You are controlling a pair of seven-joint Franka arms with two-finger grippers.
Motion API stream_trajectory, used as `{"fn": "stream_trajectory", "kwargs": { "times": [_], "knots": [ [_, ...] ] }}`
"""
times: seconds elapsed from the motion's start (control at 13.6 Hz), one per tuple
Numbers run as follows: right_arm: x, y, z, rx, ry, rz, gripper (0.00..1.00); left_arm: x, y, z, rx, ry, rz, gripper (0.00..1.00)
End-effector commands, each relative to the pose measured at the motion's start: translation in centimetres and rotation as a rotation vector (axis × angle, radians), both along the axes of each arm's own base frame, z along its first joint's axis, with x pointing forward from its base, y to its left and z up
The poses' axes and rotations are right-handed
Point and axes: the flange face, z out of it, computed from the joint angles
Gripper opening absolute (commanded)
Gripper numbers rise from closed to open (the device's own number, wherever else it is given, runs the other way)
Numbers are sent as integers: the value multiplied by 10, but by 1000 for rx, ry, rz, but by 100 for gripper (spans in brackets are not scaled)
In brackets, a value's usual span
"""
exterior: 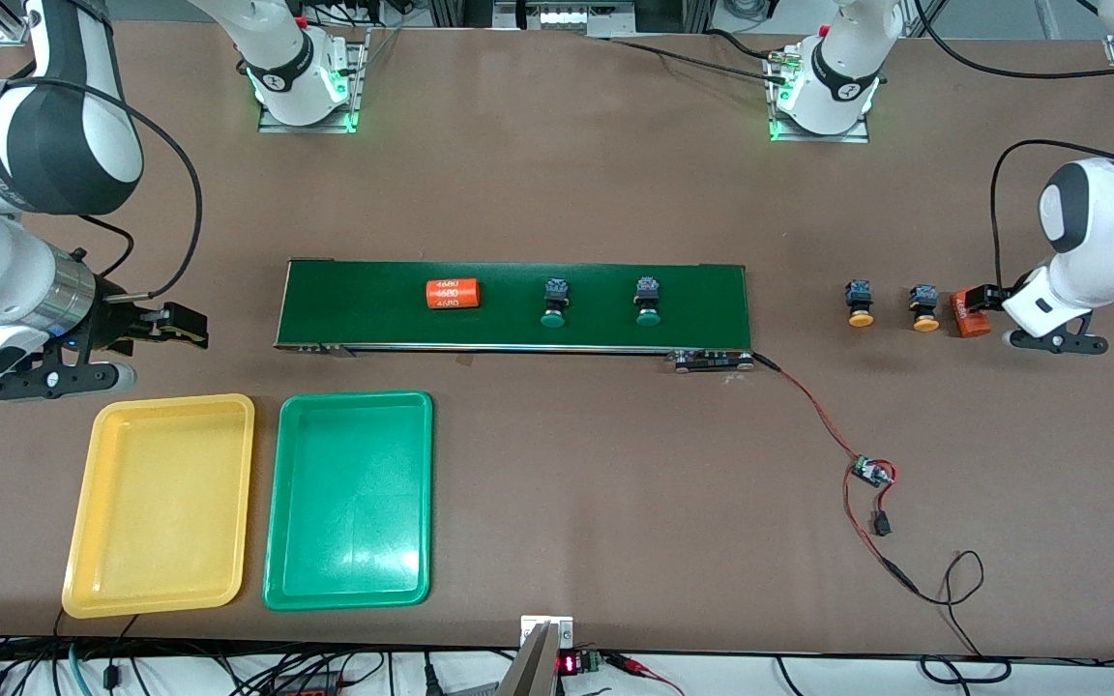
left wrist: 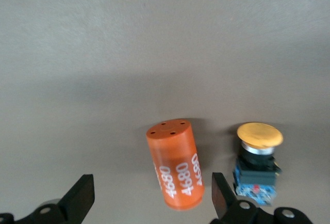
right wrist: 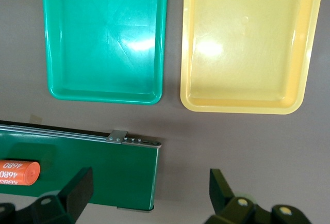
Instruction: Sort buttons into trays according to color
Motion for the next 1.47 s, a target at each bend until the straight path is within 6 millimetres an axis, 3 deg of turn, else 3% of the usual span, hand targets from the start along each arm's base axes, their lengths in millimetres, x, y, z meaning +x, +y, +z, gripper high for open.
{"fn": "stream_trajectory", "kwargs": {
  "times": [0.0,0.15,0.22,0.29,0.37,0.51,0.66,0.88,1.03,1.18,1.4],
  "knots": [
    [-4,10,0,12,20,-1,100,-6,4,-25,-27,-5,2,99],
    [-8,19,-8,12,41,4,100,-12,7,-43,-35,-25,5,95],
    [-10,23,-13,10,51,9,100,-14,8,-48,-37,-22,5,84],
    [-12,26,-22,8,63,14,100,-14,9,-48,-38,-22,8,61],
    [-15,29,-27,8,67,17,100,-14,11,-47,-37,-23,9,50],
    [-21,37,-37,10,73,20,100,-9,11,-35,-29,-37,5,30],
    [-30,52,-51,11,83,14,100,0,0,-10,-22,-20,-26,25],
    [-48,82,-68,20,92,43,100,34,-48,36,-35,83,-144,24],
    [-61,111,-80,25,86,30,100,48,-98,50,-56,140,-247,24],
    [-75,146,-96,31,72,14,100,56,-157,51,-91,141,-403,21],
    [-101,192,-120,29,61,-41,100,54,-262,62,-133,124,-605,19]
  ]
}}
